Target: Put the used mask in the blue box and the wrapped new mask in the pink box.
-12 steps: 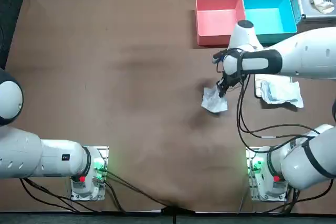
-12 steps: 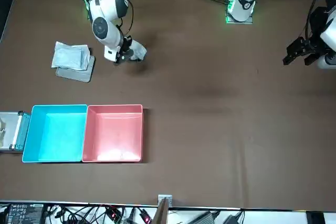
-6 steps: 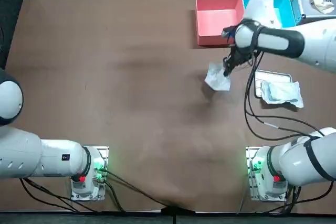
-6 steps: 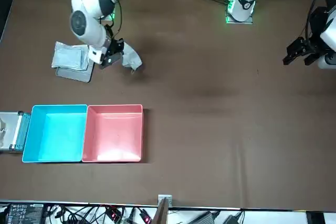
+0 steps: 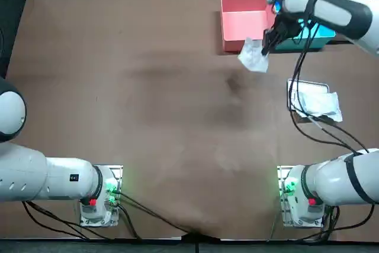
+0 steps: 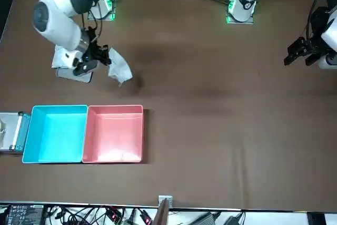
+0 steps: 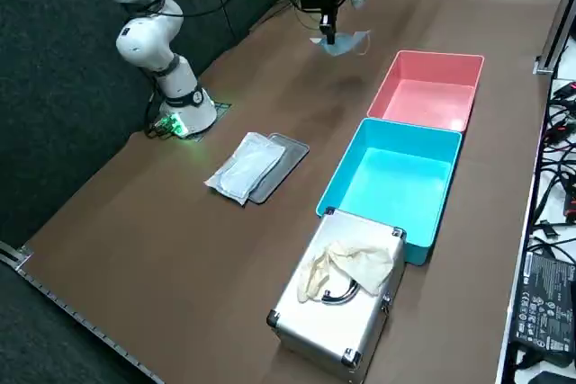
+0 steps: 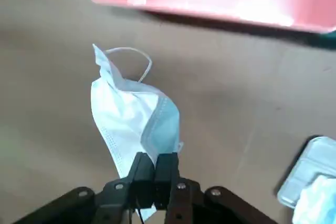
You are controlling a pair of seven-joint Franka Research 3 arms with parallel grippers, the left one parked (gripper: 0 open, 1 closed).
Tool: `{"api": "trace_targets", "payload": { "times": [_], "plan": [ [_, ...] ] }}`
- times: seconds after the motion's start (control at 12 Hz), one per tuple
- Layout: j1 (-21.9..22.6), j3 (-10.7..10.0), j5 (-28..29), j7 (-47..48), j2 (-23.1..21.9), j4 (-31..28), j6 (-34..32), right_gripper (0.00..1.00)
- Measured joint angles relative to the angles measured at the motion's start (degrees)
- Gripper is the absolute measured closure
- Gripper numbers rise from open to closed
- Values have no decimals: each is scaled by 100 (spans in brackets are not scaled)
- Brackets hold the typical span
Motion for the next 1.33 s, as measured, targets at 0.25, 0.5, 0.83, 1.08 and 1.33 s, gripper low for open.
{"api": "trace_targets", "payload": {
  "times": [0.25, 0.5, 0.83, 1.08, 1.33],
  "plan": [
    [-510, -9, -2, 11, 41, 306, -26, 98],
    [-1207, -25, -17, 11, 335, 768, -25, 98],
    [-1680, -27, -18, 11, 777, 1286, -22, 98],
    [-2145, -31, -252, 9, 1343, 1865, -2, 98],
    [-2608, -36, -563, -87, 2000, 2482, 6, 98]
  ]
}}
